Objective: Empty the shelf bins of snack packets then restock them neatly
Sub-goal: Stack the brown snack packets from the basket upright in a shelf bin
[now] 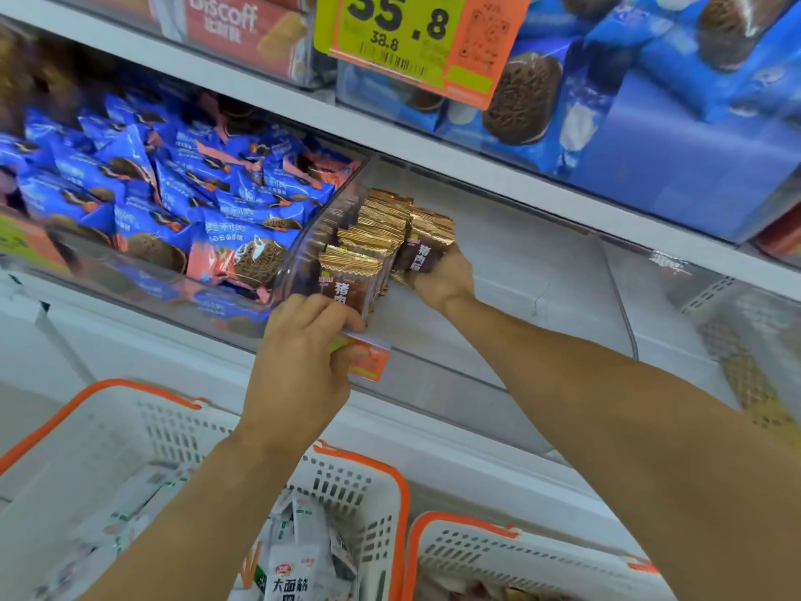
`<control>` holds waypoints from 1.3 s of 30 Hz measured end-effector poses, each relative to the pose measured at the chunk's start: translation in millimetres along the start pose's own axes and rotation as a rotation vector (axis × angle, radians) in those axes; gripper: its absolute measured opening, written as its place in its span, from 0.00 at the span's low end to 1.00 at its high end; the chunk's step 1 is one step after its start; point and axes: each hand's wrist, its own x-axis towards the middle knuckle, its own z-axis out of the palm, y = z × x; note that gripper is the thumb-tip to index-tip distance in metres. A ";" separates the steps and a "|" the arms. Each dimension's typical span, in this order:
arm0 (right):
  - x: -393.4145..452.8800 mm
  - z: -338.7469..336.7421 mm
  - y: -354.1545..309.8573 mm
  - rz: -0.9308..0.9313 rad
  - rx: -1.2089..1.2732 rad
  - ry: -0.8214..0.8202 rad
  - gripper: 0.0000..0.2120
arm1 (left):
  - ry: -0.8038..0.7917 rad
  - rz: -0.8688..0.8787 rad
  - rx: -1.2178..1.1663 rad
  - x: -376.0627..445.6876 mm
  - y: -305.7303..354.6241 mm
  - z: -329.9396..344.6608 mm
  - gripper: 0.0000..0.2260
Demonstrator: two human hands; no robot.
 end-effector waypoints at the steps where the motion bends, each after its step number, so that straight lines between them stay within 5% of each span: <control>1: -0.7 -0.3 -0.7 0.013 0.019 0.001 0.30 | -0.001 -0.005 -0.001 -0.2 0.4 -0.1 0.16; 14: 2.0 -13.8 -5.1 -0.055 -0.038 -0.004 0.22 | -0.005 -0.016 0.008 1.1 0.1 1.7 0.17; 34: -15.4 -46.9 -20.2 0.096 -0.145 -0.161 0.37 | 0.001 -0.008 -0.019 3.8 0.4 -0.9 0.15; 36: -39.9 -73.5 -28.7 0.019 -0.231 -0.146 0.34 | -0.024 -0.010 -0.013 4.8 1.1 -3.3 0.15; 39: -109.9 -113.3 -24.8 -0.301 -0.149 -0.013 0.15 | -0.066 -0.021 0.025 7.6 11.1 -13.5 0.15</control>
